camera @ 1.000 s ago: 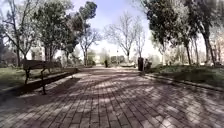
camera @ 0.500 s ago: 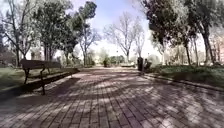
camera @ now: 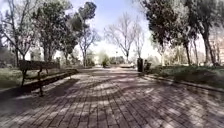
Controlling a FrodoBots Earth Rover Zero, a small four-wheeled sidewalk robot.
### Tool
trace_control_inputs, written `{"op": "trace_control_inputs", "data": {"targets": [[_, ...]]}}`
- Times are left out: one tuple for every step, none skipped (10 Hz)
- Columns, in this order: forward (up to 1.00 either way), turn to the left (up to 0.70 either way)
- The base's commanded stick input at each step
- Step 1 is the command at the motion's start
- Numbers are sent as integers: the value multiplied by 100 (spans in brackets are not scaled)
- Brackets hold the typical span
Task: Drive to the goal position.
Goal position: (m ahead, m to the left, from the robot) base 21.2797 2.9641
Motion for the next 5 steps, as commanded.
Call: {"op": "trace_control_inputs", "data": {"targets": [[70,0],[70,0],[70,0],[70,0],[70,0]]}}
